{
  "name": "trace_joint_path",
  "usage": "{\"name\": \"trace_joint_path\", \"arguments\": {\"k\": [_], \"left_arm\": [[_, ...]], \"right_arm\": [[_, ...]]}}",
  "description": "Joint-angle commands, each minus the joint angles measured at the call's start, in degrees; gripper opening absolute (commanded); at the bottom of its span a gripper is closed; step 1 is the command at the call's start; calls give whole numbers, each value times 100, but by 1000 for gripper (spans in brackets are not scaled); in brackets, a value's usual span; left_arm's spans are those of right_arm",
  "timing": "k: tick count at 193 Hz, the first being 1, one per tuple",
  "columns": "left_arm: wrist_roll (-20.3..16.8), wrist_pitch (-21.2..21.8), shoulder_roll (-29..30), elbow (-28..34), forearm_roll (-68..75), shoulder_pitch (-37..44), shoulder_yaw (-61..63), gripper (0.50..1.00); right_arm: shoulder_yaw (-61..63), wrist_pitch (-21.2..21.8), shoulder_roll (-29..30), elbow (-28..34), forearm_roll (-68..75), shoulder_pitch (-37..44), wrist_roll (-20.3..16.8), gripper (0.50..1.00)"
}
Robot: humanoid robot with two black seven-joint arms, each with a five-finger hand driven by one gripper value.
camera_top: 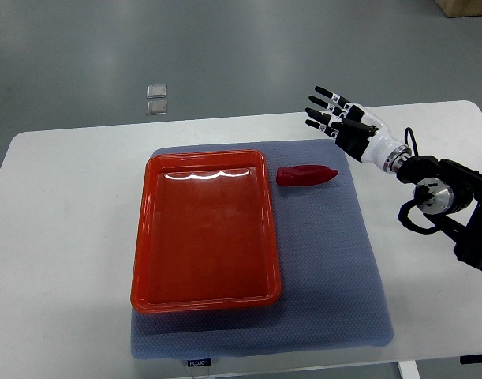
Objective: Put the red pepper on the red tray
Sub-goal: 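Move the right hand toward the red pepper beside the tray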
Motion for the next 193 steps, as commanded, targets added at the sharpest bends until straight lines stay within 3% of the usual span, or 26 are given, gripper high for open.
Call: {"name": "trace_joint_path", "arguments": {"k": [1, 66, 146, 193], "left_arm": [[-18, -1, 0, -52, -1, 8, 2, 1000], [-53, -19, 0, 19, -1, 8, 2, 1000], [-44, 17, 0, 27, -1, -1, 11, 1000], [-44, 17, 0, 19, -1, 8, 2, 1000]], "right_arm": [[-1, 12, -2, -1, -7, 10, -1, 917], [-106, -32, -10, -10, -473, 10, -1, 915], [-115, -68, -186, -10, -3382, 327, 51, 913], [-317, -419, -169, -53, -5201, 704, 51, 913]]}}
